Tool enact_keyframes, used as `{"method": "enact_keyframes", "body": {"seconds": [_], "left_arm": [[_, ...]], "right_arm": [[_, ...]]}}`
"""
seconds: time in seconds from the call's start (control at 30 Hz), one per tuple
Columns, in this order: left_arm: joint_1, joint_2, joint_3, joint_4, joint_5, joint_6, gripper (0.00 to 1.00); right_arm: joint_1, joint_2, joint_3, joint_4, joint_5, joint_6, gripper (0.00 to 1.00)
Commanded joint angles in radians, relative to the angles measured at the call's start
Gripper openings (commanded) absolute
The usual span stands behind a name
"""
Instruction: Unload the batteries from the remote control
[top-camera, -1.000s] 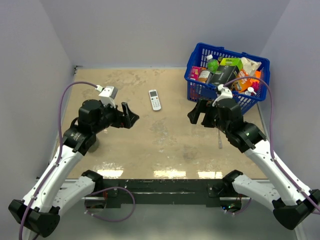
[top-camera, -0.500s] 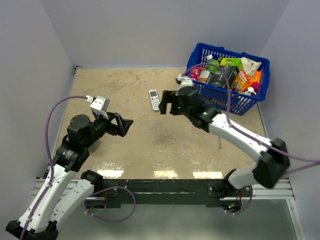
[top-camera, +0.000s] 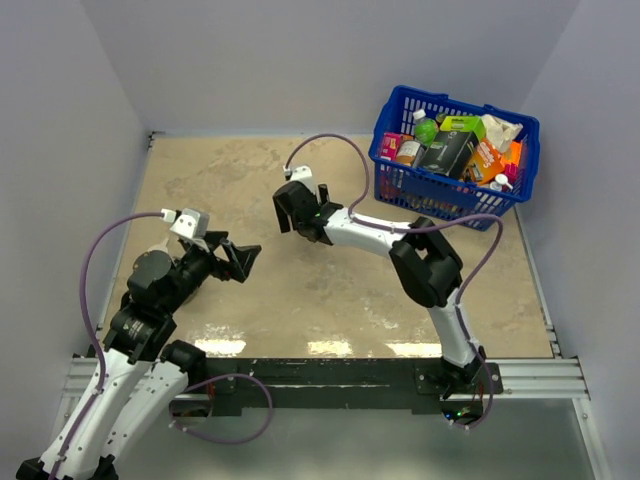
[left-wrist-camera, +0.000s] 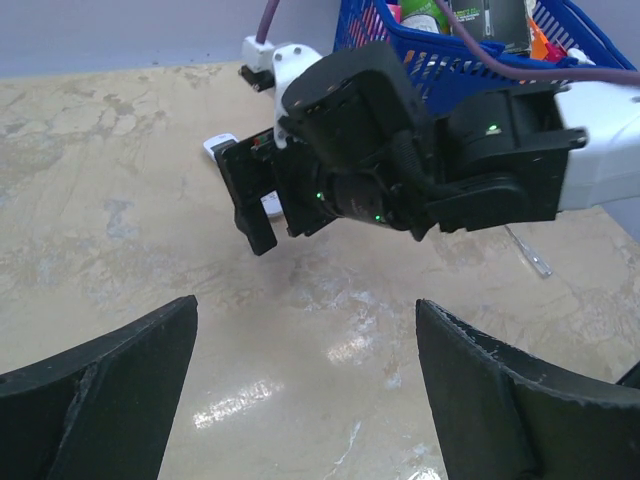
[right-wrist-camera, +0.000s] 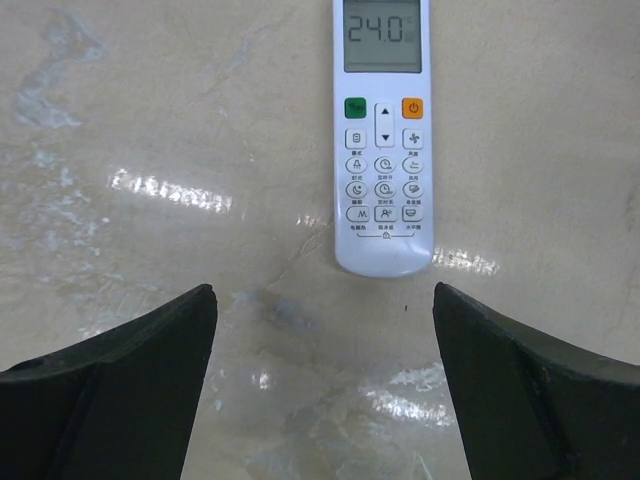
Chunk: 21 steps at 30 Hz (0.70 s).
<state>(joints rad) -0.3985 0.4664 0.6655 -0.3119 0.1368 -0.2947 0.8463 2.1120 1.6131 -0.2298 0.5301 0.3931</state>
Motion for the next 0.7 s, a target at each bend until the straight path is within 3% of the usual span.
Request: {"method": "enact_keyframes", "body": {"seconds": [0.0,0.43,0.67], "left_arm": [[0.004,-0.008,0.003,0.048,-0.011,0.009,0.93],[-0.003,0.005,0.003,0.051,0.001,0.011,0.93],[-0.003,0.011,0.003,0.050,-0.005,0.014,0.93]], "right_arm": [[-0.003,0.058,0.100,-0.003,0.087,-0.042,0.90],[-0.076,0.138,0.100,-0.008,-0.016,0.006,0.89],[-0.108,0.155,0.077,0.035,-0.091,-0.007,0.82]]}}
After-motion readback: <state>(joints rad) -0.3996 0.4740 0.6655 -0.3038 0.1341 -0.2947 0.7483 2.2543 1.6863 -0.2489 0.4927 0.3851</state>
